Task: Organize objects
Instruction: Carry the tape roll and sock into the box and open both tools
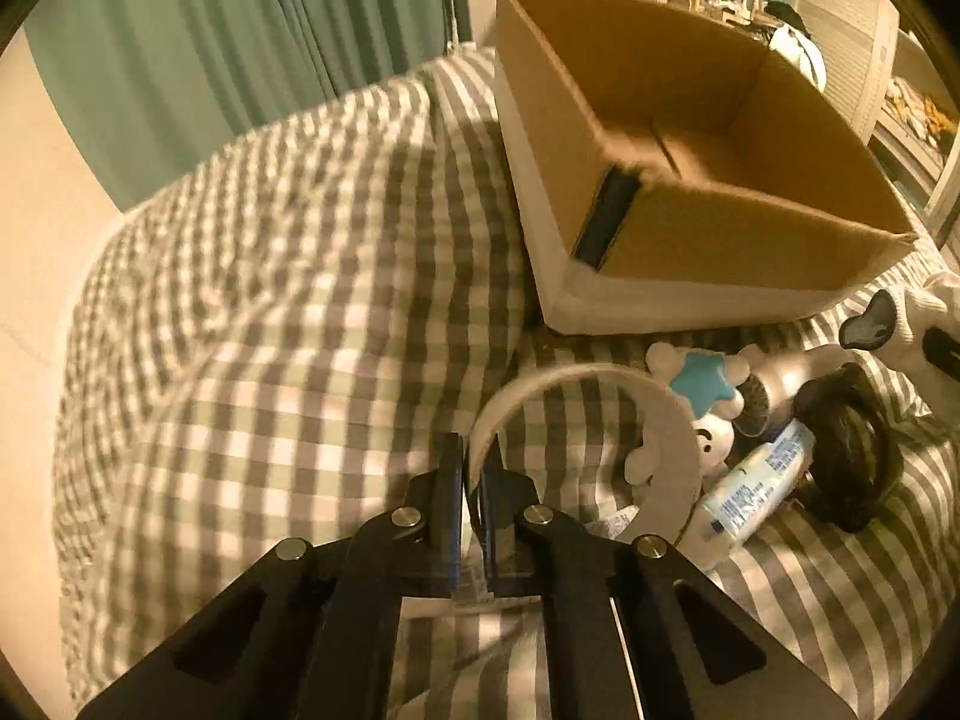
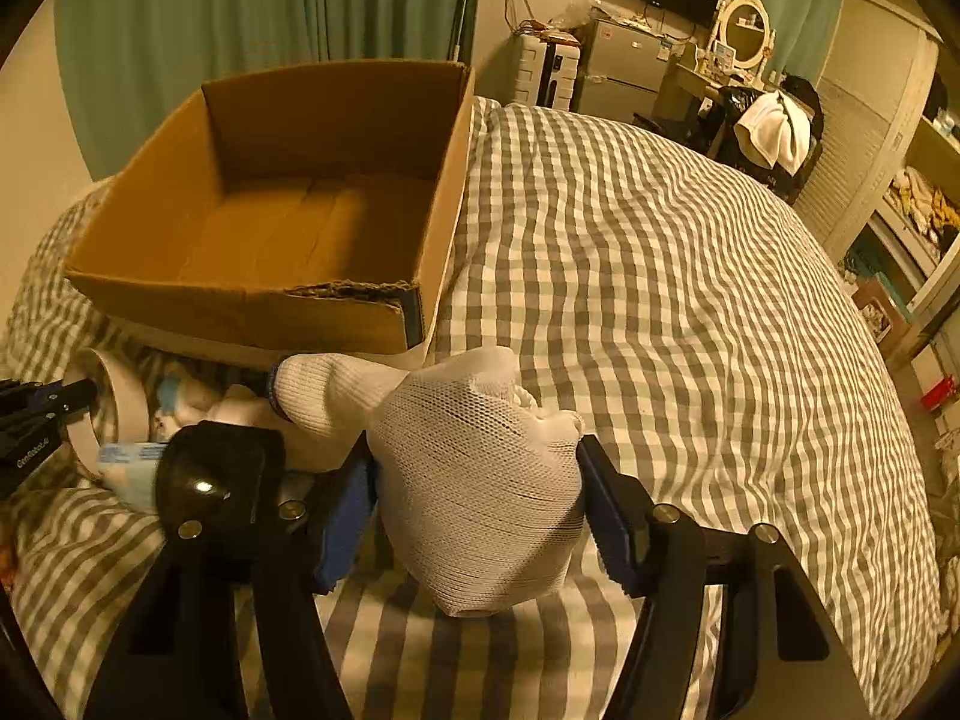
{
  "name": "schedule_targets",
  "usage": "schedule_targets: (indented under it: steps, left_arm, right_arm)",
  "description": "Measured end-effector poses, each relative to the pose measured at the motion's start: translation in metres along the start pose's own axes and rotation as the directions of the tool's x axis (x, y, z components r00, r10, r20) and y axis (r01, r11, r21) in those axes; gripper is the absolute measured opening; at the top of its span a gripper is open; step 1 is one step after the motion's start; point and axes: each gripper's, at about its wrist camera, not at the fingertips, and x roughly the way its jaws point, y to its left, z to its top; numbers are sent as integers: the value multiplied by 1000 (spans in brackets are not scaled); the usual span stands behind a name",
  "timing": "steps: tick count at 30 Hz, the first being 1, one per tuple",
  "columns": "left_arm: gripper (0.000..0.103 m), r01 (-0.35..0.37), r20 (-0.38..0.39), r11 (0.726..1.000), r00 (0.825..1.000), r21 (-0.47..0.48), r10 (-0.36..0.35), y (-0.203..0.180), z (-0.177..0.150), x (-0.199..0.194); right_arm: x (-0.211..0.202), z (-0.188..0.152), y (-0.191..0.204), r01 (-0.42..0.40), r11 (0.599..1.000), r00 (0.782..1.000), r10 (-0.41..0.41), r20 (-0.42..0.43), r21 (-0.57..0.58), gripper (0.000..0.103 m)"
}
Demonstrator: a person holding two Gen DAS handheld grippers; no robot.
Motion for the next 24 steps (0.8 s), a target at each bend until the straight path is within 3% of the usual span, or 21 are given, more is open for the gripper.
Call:
schedule_targets:
  steps: [7, 17, 24]
  left_arm:
    - [5, -6, 73, 1000, 997, -10, 6, 2, -4, -55]
    - [5, -22, 205, 1000, 978, -2, 22, 1, 34, -102]
    - [5, 11, 261, 1000, 965, -2, -10, -2, 60, -129]
  right_arm:
    - [-37, -4, 5, -3, 1000, 999, 3, 32, -7, 64]
    - [-95, 4, 18, -34, 999, 991, 36, 132, -19, 64]
    - [-124, 18, 26, -53, 998, 979, 60, 196, -39, 64]
